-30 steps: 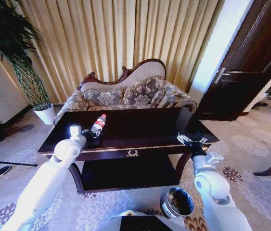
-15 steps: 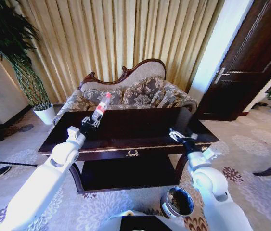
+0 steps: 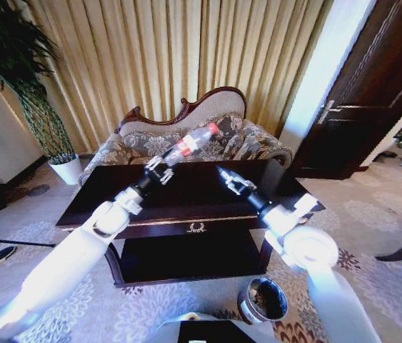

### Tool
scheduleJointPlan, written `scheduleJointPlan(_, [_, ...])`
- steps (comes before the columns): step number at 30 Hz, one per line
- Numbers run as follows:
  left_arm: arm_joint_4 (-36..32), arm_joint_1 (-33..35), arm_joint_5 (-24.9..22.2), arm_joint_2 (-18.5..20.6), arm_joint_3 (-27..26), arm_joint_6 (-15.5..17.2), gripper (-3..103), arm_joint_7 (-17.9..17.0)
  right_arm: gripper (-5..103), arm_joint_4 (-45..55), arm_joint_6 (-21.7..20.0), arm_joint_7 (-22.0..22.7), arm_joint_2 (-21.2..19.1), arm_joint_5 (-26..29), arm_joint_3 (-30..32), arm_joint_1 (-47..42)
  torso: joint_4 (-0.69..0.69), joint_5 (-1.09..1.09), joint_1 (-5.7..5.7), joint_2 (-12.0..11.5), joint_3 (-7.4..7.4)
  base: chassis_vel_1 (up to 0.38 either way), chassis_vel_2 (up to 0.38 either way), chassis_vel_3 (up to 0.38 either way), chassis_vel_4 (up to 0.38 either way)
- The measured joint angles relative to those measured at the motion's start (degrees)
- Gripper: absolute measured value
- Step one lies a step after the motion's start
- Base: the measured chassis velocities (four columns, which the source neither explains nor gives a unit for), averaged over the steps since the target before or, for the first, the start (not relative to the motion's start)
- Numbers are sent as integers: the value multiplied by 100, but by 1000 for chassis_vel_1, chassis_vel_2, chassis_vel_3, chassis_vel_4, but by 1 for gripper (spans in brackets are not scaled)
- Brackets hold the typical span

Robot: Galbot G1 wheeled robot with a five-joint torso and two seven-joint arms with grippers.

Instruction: Move to the front of the table and place the trash on the table into the trash bin.

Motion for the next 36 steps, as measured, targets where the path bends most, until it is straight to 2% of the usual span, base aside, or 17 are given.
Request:
scheduleJointPlan(3, [-193,-229,-306,-38,372,324,36,55,100,-331,27,-19,96,-188,-175,385,1,1,1,-1,0,0,0,0,0])
scheduleJointPlan(7, [-277,-303,-446,-54,550,486,36,112,100,-500,37,-32,128,-226,-188,621,0,1,1,0,0,0,0,0,0])
scheduleJointPlan(14, [-348,-293,-516,-46,674,557,36,164,100,-676,44,-133,137,-268,-145,761,0,0,1,0,0,0,0,0,0])
scheduleJointPlan(15, [-373,-281,-522,-41,695,576,36,168,103,-704,57,-144,146,-289,-153,767,0,0,0,0,0,0,0,0,0])
scheduleJointPlan(17, [-413,-255,-545,-17,741,618,36,170,100,-746,136,-162,152,-345,-184,769,0,0,0,0,0,0,0,0,0])
scheduleJointPlan(19, [-455,-220,-565,15,777,646,36,170,90,-762,171,-187,153,-403,-188,768,0,0,0,0,-1,0,0,0,0])
scheduleJointPlan(20, [-455,-220,-565,15,777,646,36,170,90,-762,171,-187,153,-403,-188,768,0,0,0,0,-1,0,0,0,0])
scheduleJointPlan(23, [-531,-145,-728,43,815,732,36,174,74,-747,184,-196,144,-426,-137,748,0,-1,1,0,0,0,0,0,0])
scheduleJointPlan(24, [-531,-145,-728,43,815,732,36,174,74,-747,184,-196,144,-426,-137,748,0,-1,1,0,0,0,0,0,0])
scheduleJointPlan(26, [-585,-103,-817,55,854,791,36,155,63,-727,178,-199,126,-439,-102,716,0,0,0,0,-1,0,0,0,0])
scheduleJointPlan(27, [-595,-85,-829,55,874,809,36,134,63,-721,176,-201,122,-453,-86,703,0,0,0,0,-1,0,0,0,0])
scheduleJointPlan(28, [-601,-65,-832,53,889,828,36,119,57,-717,172,-206,117,-474,-70,685,0,0,0,0,-1,0,0,0,0])
scheduleJointPlan(29, [-601,-65,-832,53,889,828,36,119,57,-717,172,-206,117,-474,-70,685,0,0,0,0,-1,0,0,0,0])
scheduleJointPlan(30, [-604,-44,-831,48,910,845,33,87,51,-715,166,-225,114,-501,-52,659,0,0,-1,0,-1,0,0,0,0])
scheduleJointPlan(34, [-647,3,-812,41,974,945,41,-2,45,-708,166,-310,92,-610,9,576,0,0,-1,0,-1,0,0,0,0])
scheduleJointPlan(36, [-656,-1,-803,40,987,960,52,-8,38,-696,168,-321,80,-633,35,561,0,0,-1,0,-1,0,0,0,0])
